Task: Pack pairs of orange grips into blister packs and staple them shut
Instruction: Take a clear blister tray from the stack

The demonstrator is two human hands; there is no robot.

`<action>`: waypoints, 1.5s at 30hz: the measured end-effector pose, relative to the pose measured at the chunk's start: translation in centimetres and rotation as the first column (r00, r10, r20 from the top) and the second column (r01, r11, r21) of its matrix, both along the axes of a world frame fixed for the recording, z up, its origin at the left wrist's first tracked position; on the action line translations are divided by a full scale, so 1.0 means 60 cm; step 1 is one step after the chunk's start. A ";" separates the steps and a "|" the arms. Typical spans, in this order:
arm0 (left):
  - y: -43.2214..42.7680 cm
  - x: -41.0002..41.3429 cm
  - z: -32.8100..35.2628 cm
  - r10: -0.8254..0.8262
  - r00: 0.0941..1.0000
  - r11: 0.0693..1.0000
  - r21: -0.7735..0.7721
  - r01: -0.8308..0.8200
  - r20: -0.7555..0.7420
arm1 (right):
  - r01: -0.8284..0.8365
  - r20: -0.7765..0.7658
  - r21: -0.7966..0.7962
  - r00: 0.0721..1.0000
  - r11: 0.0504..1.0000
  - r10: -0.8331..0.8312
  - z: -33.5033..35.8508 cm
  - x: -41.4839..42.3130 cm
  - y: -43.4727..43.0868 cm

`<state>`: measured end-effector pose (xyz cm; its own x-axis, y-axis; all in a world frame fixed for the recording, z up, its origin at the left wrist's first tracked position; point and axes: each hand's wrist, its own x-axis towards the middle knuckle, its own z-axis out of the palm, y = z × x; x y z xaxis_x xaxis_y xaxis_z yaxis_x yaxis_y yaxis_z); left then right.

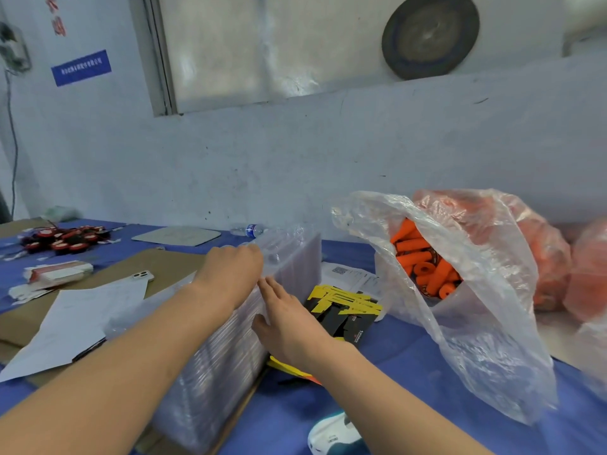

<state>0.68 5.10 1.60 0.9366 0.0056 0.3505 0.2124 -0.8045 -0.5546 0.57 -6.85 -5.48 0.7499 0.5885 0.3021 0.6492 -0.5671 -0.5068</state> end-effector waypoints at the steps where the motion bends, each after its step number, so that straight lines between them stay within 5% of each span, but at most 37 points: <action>1: 0.000 0.000 0.001 -0.007 1.000 0.999 0.045 0.007 -0.003 | 0.005 0.005 -0.013 1.000 1.000 -0.005 0.001 0.000 0.000; 6: 0.001 0.001 0.006 -0.009 0.999 0.996 0.085 0.012 -0.041 | 0.015 0.045 -0.023 0.999 1.000 -0.014 0.012 0.004 -0.004; 10: 0.012 -0.011 0.068 0.028 0.993 0.999 -0.027 -0.026 0.114 | 0.065 0.033 0.008 0.997 0.998 -0.065 0.032 0.008 -0.024; 15: 0.034 -0.065 0.216 0.003 0.895 1.000 -0.025 0.009 0.446 | 0.138 -0.087 0.303 0.989 0.943 -0.117 0.094 0.015 -0.060; 18: 0.019 -0.120 0.282 -0.164 0.769 0.984 0.047 0.172 0.618 | 0.264 -0.222 0.596 0.962 0.758 -0.160 0.159 0.012 -0.093; 21: -0.002 -0.162 0.310 -0.349 0.679 0.912 0.069 0.403 0.646 | 0.399 -0.265 0.747 0.913 0.532 -0.311 0.215 -0.001 -0.157; 23: -0.021 -0.178 0.308 -0.400 0.678 0.820 -0.089 0.565 0.616 | 0.446 -0.189 0.782 0.836 0.435 -0.516 0.238 -0.023 -0.215; 26: -0.053 -0.179 0.277 -0.465 0.711 0.570 -0.436 0.696 0.527 | 0.414 0.046 0.793 0.692 0.447 -0.721 0.255 -0.072 -0.296; 29: -0.107 -0.154 0.208 -0.566 0.690 0.296 -0.669 0.682 0.452 | 0.400 0.325 0.691 0.573 0.603 -0.752 0.254 -0.121 -0.366; 33: -0.223 -0.116 0.064 -0.685 0.638 0.085 -0.831 0.550 0.352 | 0.469 0.472 0.420 0.619 0.777 -0.628 0.211 -0.170 -0.452; 38: -0.368 -0.083 -0.123 -0.796 0.596 0.101 -0.948 0.303 0.106 | 0.577 0.309 0.073 0.763 0.814 -0.568 0.090 -0.193 -0.544; 45: -0.463 -0.060 -0.270 -0.788 0.608 0.301 -0.922 0.243 -0.097 | 0.630 0.116 -0.263 0.773 0.731 -0.624 -0.099 -0.179 -0.609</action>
<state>-2.89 -22.70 -14.61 0.8360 -0.5476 0.0352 -0.4852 -0.7077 0.5135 -10.20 -43.40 -11.43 0.9741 0.0455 0.2217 0.1041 -0.9598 -0.2607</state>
